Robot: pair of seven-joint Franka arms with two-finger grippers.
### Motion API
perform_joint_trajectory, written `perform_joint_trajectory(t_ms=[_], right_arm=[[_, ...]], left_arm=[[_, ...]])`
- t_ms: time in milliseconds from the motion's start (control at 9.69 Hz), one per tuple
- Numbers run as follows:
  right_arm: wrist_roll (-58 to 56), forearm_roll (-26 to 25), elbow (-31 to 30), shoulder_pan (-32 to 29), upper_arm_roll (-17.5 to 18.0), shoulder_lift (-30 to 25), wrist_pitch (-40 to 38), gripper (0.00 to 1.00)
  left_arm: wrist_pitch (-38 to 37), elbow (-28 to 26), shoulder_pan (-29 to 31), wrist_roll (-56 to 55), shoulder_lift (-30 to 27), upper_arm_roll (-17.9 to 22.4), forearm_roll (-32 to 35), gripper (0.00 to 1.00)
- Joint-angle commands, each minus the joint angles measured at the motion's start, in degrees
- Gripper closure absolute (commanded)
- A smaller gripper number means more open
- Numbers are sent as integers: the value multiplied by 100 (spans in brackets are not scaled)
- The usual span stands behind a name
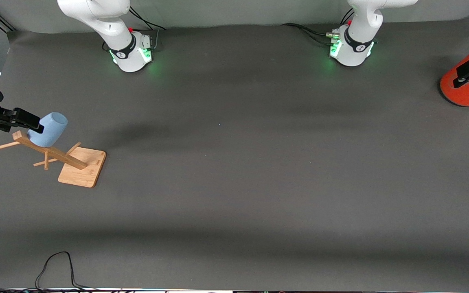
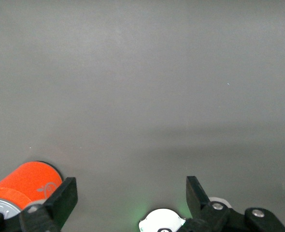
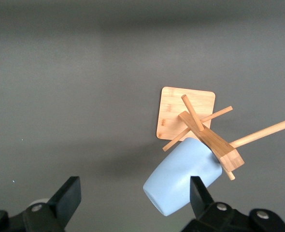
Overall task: Rotate and upright cup with both arms
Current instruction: 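Grasp the blue cup and lift it off the wooden stand peg with the right gripper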
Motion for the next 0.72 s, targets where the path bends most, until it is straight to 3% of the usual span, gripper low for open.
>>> perform_joint_trajectory(t_ms=[0,619], right_arm=[[18,139,-24,4,-36,-145,-70,0],[35,130,-77,4,-28,-154,-70,0]], left_arm=[[-94,140,7,15,12,52,-54,0],[-77,79,43,33,20,69,-64,0]])
